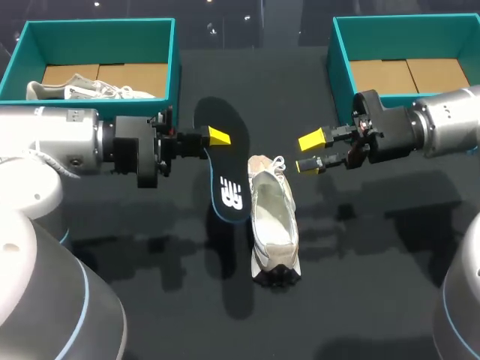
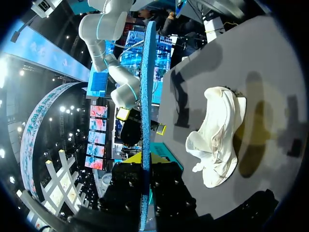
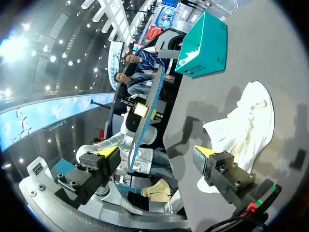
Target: Take the shoe out of the shoebox, open the shoe tongue, remove and reinsert the insole, then place the shoe into the shoebox
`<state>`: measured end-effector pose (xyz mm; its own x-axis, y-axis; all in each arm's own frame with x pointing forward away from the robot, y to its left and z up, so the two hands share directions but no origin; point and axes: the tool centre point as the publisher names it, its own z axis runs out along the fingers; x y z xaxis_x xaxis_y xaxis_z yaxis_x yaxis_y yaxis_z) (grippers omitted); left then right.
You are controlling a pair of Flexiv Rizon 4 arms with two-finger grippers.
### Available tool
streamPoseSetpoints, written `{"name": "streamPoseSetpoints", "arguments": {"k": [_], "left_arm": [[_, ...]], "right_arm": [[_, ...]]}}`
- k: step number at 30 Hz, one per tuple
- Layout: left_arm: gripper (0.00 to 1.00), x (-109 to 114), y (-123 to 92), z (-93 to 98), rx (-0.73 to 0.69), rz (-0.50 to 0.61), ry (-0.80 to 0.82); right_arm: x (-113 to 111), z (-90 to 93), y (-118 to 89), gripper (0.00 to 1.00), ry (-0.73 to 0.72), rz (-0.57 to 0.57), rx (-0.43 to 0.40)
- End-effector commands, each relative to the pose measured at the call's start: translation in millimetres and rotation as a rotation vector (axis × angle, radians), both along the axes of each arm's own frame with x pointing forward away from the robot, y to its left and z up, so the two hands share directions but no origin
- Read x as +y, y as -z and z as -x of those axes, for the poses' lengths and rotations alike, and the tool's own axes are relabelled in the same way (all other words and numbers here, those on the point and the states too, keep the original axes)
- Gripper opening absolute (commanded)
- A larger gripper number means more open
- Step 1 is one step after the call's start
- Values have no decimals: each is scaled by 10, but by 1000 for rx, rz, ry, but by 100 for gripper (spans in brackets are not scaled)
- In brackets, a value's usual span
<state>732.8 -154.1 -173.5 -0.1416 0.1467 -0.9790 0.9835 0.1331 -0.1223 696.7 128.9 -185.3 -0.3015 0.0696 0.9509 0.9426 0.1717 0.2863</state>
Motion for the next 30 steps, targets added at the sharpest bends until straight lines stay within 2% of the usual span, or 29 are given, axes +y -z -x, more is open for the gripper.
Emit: {"name": "streamPoseSetpoints", "arguments": {"k": [1,2,5,10,16,24,27,30], "left_arm": [[0,-4,3,1,-1,-2,1],[0,-4,3,1,-1,-2,1],[0,6,-32,100,15,-4,-18],[0,23,-78,285,8,-47,-55],[0,65,-97,571,56,-87,-61],[0,56,-151,967,113,-110,-48],[0,26,-144,1069,146,-107,-28],[0,-21,-126,1140,200,-103,0]], "right_arm": [[6,10,4,100,1,3,1],[6,10,4,100,1,3,1],[-82,49,-11,100,-36,77,-94],[-289,215,14,100,-111,203,-255],[-508,367,79,100,-206,331,-365],[-843,562,249,100,-260,375,-574],[-894,617,334,100,-314,423,-635],[-940,650,448,100,-331,482,-626]]}}
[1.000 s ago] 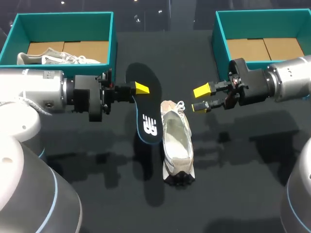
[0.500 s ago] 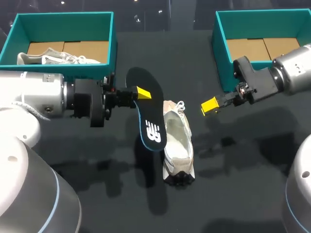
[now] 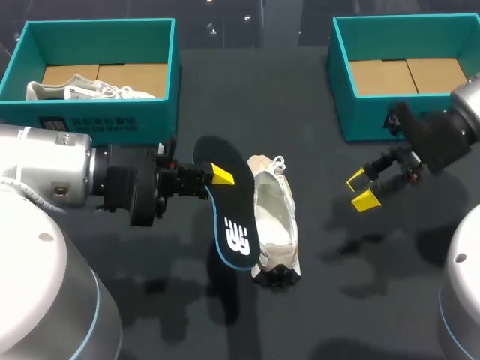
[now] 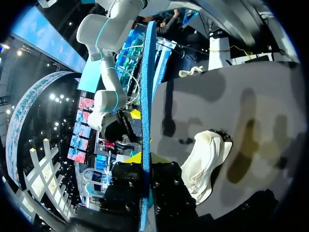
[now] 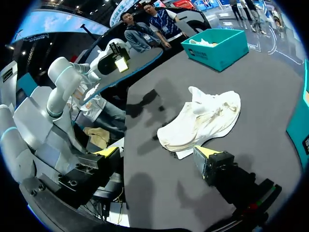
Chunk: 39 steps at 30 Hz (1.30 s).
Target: Take the shoe out of the shoebox, open the shoe tongue, remove and reinsert the insole, then place the shoe into the shoebox
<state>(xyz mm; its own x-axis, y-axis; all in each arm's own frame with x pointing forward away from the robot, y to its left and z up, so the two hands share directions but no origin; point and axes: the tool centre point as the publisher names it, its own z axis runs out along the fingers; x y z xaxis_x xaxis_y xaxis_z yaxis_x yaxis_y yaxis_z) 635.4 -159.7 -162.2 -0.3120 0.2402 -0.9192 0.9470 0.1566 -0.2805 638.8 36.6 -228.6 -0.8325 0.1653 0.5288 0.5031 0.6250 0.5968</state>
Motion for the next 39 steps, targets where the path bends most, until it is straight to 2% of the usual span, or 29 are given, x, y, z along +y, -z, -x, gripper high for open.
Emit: {"name": "streamPoseSetpoints", "arguments": {"k": [1,3,18,20,22,27,35,39], "left_arm": [[0,27,-2,177,43,2,21],[0,19,13,209,95,12,88],[0,19,13,209,95,12,88],[0,30,3,301,135,37,104],[0,54,1,388,161,52,111],[0,75,130,558,216,53,106],[0,-11,315,649,346,94,99],[0,-25,329,650,381,111,117]], "right_arm": [[-3,77,50,100,46,97,-14],[-1,81,97,100,43,108,-1],[-1,81,97,100,43,108,-1],[24,116,108,100,8,130,-147],[52,156,177,100,-12,170,-219],[133,189,378,100,-46,244,-317],[183,234,566,100,-87,250,-445],[202,238,585,100,-105,264,-450]]}}
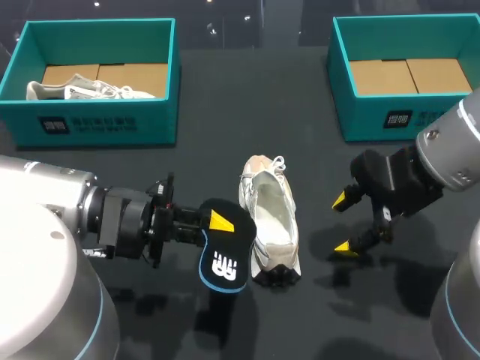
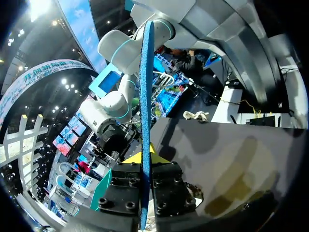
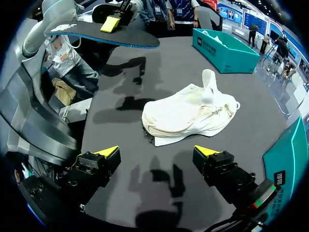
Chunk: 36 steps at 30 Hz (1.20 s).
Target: Take the shoe out of the shoebox, open the shoe tongue, remove and reinsert the insole, then place the shoe into the shoebox
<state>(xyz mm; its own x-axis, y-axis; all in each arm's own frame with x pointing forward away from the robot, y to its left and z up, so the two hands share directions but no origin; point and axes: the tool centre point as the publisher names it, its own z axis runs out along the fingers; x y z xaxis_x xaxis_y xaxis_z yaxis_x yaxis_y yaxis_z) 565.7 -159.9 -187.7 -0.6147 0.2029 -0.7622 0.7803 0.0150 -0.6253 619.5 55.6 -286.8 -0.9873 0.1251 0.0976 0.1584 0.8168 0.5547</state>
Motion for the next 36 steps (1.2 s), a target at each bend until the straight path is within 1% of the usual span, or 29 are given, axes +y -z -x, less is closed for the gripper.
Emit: {"name": "streamPoseSetpoints", "arguments": {"k": [1,8,9,10,12,14,17,25,36], "left_arm": [[0,-23,74,-48,-2,9,8],[0,-23,74,-48,-2,9,8],[0,-62,121,-33,-24,-4,1],[0,-111,169,-35,-30,-15,1],[0,-177,238,-39,-11,-14,8],[0,-216,289,-41,-25,-7,5],[0,-258,333,-41,-17,3,17],[0,-336,431,-60,-12,14,17],[0,-370,498,-101,17,28,26]], "right_arm": [[12,45,2,100,22,6,-30],[12,45,2,100,22,6,-30],[12,45,2,100,22,6,-30],[51,29,13,100,-14,5,-58],[113,-12,55,100,-45,26,-74],[156,-67,118,100,-52,25,-60],[223,-126,177,100,-94,37,-66],[375,-144,304,100,-121,32,-71],[441,-209,450,100,-125,70,-104]]}}
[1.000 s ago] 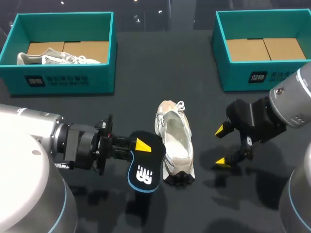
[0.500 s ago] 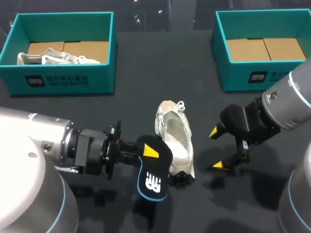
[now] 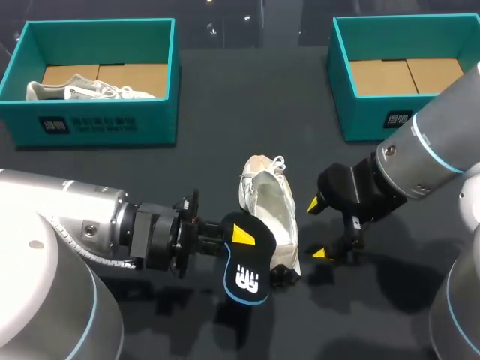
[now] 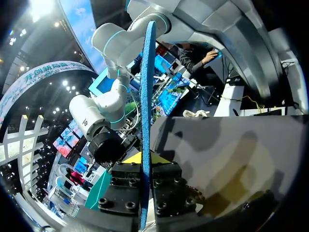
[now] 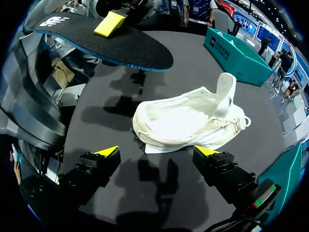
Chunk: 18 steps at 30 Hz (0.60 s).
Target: Take the shoe out of the shoebox, open the shoe tongue, remove and reinsert the insole, then place the shoe into the shoebox
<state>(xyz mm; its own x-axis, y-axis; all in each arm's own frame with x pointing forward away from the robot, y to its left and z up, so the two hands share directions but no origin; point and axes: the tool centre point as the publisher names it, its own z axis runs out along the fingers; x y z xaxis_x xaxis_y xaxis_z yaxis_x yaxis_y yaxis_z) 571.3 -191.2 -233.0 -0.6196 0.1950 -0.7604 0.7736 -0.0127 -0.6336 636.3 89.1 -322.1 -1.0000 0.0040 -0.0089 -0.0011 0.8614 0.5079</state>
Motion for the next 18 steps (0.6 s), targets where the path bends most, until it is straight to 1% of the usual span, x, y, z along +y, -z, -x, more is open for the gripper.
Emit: {"name": "streamPoseSetpoints", "arguments": {"k": [1,18], "left_arm": [[0,-60,50,-46,11,4,12],[0,-154,147,-77,35,-11,30]], "right_arm": [[107,-50,117,100,0,5,-1],[55,-173,317,100,32,9,9]]}}
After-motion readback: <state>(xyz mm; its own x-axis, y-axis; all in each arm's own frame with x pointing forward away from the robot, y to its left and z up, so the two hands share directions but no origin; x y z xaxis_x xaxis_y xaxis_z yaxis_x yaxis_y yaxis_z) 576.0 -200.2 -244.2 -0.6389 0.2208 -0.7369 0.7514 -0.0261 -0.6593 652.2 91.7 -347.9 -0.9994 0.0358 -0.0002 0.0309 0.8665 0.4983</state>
